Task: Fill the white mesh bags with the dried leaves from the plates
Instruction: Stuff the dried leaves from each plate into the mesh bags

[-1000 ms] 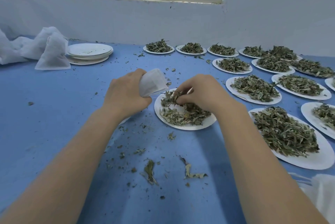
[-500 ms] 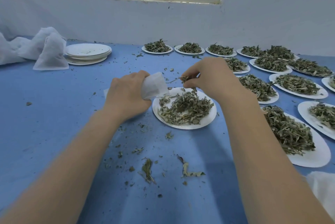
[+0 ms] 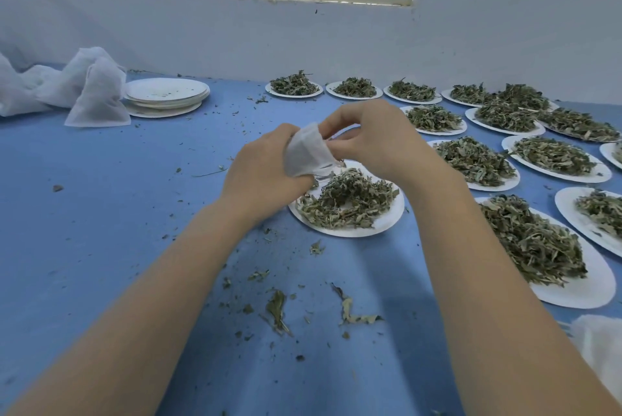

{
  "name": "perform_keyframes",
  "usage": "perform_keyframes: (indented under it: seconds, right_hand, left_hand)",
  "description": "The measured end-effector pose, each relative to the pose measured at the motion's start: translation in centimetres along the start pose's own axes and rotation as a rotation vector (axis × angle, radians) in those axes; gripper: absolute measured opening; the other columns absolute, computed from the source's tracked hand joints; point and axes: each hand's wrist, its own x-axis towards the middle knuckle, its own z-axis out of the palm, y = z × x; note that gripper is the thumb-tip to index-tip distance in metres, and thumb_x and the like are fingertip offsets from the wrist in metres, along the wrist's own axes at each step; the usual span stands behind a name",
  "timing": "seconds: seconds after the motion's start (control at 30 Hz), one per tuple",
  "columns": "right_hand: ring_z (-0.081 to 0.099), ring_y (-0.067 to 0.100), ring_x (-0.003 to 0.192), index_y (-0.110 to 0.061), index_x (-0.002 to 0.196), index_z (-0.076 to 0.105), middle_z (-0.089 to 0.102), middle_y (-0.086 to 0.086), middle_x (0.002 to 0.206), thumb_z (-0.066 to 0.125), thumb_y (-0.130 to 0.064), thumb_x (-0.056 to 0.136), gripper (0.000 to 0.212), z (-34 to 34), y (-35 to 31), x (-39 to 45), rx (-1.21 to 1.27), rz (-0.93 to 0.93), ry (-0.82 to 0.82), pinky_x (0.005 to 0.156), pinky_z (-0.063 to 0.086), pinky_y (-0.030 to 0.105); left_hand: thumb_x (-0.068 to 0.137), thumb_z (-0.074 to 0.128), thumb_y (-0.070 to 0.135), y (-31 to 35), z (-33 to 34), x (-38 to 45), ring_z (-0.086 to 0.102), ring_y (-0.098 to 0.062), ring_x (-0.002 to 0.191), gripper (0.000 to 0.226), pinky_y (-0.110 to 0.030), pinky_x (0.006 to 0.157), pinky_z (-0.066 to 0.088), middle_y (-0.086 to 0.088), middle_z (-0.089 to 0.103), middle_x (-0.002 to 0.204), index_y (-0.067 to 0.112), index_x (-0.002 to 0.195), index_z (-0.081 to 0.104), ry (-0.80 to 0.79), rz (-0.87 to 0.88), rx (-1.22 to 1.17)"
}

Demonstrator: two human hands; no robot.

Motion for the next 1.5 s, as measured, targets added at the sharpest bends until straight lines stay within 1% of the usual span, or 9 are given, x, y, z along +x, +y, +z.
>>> perform_keyframes:
  seconds: [0.1,0.23,0.37,0.43,0.57,0.73,0.87,1.23,1.5]
  right_hand:
    - [0.049,-0.003,0.05,-0.019,0.081,0.072,0.059,-0.011,0.06,0.066,-0.009,0.081,0.011,0.7,0.0,0.2,-0.065,-0.014,0.03,0.049,0.035,0.005]
    - [0.046,0.009,0.064,-0.011,0.09,0.074,0.066,0.016,0.079,0.059,-0.01,0.086,0.015,0.9,-0.1,0.0,-0.038,-0.07,-0.14,0.062,0.038,0.027]
    - [0.065,-0.002,0.085,-0.027,0.089,0.075,0.073,-0.011,0.087,0.067,-0.015,0.084,0.016,-0.3,0.9,-0.4,0.175,-0.022,-0.053,0.082,0.051,0.018]
    - [0.063,-0.002,0.086,-0.029,0.092,0.074,0.071,-0.014,0.087,0.065,-0.021,0.084,0.014,-0.4,1.6,-0.2,0.001,0.039,-0.01,0.076,0.05,0.013]
    - [0.055,0.005,0.082,-0.024,0.11,0.069,0.067,-0.008,0.102,0.068,-0.042,0.081,0.034,0.7,2.4,0.1,-0.381,0.169,-0.231,0.063,0.043,0.017]
    - [0.059,0.011,0.099,-0.023,0.11,0.068,0.067,-0.003,0.113,0.067,-0.062,0.072,0.055,1.5,2.2,0.0,-0.378,0.224,-0.374,0.085,0.049,0.031]
    - [0.046,0.008,0.108,-0.041,0.129,0.051,0.05,-0.015,0.127,0.073,-0.064,0.061,0.075,0.1,1.9,0.0,-0.315,0.268,-0.546,0.086,0.034,0.029]
    - [0.05,0.005,0.082,-0.037,0.109,0.067,0.054,-0.017,0.087,0.067,-0.024,0.077,0.034,2.6,3.5,0.4,-0.384,0.106,-0.337,0.057,0.036,0.014]
    - [0.05,0.008,0.092,-0.035,0.114,0.062,0.054,-0.013,0.103,0.069,-0.046,0.072,0.044,2.0,2.4,0.3,-0.322,0.154,-0.358,0.066,0.04,0.023]
  left_hand:
    - [0.066,0.075,0.021,0.2,0.0,0.0,0.056,-0.019,0.083,0.046,-0.033,0.068,0.048,0.007,0.06,0.089,0.024,0.108,0.055,0.039,0.007,-0.05]
    - [0.068,0.075,0.025,0.1,0.0,0.0,0.056,-0.02,0.084,0.042,-0.033,0.069,0.047,0.007,0.059,0.091,0.024,0.104,0.054,0.021,0.029,-0.012]
    - [0.072,0.074,0.03,-0.6,-0.8,0.3,0.056,-0.025,0.089,0.047,-0.032,0.073,0.04,0.0,0.061,0.102,0.021,0.113,0.053,0.025,0.067,0.185]
    - [0.073,0.073,0.03,-0.9,-1.1,0.4,0.055,-0.026,0.091,0.048,-0.031,0.074,0.036,-0.002,0.061,0.104,0.021,0.114,0.052,0.023,0.062,0.22]
    - [0.075,0.072,0.03,-1.4,-1.2,0.3,0.054,-0.025,0.094,0.048,-0.03,0.074,0.035,-0.002,0.061,0.108,0.021,0.117,0.05,-0.01,0.032,0.254]
    - [0.075,0.071,0.029,-1.6,-0.9,0.2,0.053,-0.024,0.093,0.047,-0.029,0.072,0.035,-0.002,0.061,0.106,0.022,0.116,0.05,-0.015,0.008,0.226]
    - [0.076,0.071,0.034,-1.8,-0.9,0.3,0.055,-0.025,0.093,0.048,-0.029,0.072,0.037,-0.002,0.061,0.106,0.023,0.117,0.05,-0.014,0.002,0.216]
    - [0.075,0.071,0.032,-2.0,-0.9,0.3,0.053,-0.024,0.091,0.049,-0.029,0.073,0.037,-0.002,0.061,0.105,0.024,0.118,0.049,-0.024,-0.024,0.229]
    - [0.075,0.07,0.026,-2.3,-1.0,0.3,0.053,-0.027,0.094,0.049,-0.033,0.076,0.037,-0.005,0.06,0.107,0.02,0.118,0.049,-0.011,-0.038,0.236]
